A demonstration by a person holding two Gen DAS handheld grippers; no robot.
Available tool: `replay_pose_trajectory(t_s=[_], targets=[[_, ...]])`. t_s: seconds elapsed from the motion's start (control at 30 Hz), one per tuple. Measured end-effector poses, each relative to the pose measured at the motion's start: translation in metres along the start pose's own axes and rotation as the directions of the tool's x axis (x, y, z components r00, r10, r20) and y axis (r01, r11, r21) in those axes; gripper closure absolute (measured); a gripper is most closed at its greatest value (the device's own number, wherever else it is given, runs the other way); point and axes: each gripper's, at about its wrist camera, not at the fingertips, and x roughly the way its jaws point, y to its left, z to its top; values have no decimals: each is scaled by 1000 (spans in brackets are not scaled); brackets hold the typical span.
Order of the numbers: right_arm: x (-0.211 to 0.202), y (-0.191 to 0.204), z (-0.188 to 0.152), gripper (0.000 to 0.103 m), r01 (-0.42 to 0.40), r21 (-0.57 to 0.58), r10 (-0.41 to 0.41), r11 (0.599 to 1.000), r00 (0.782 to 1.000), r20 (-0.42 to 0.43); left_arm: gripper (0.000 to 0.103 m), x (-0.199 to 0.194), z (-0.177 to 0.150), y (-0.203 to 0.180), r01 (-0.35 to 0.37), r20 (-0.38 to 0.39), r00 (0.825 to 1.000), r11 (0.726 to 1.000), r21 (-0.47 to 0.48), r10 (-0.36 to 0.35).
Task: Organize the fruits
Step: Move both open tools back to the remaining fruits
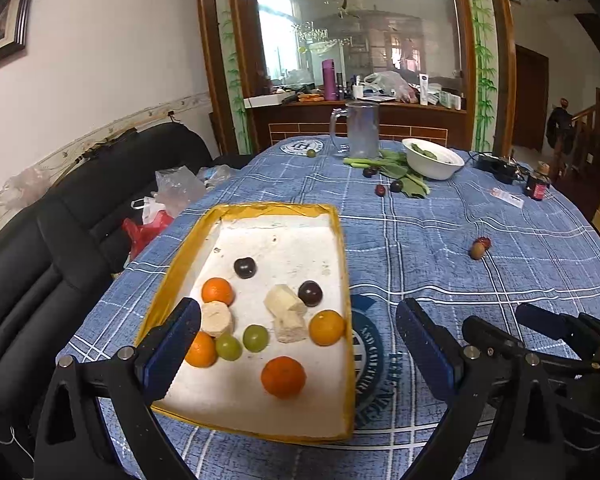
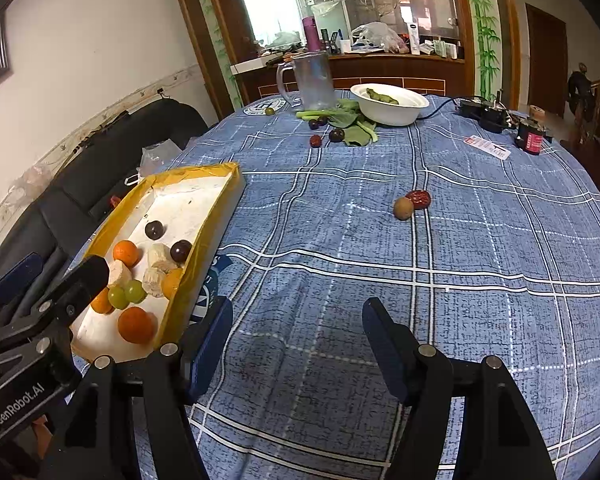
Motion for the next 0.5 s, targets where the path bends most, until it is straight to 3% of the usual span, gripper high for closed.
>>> replay_pose_trajectory(t_s=[0.5], targets=[[-5, -32, 0, 30, 12, 45, -12, 999, 1000, -14, 5, 16, -3, -4, 54, -66, 996, 998, -10, -55]])
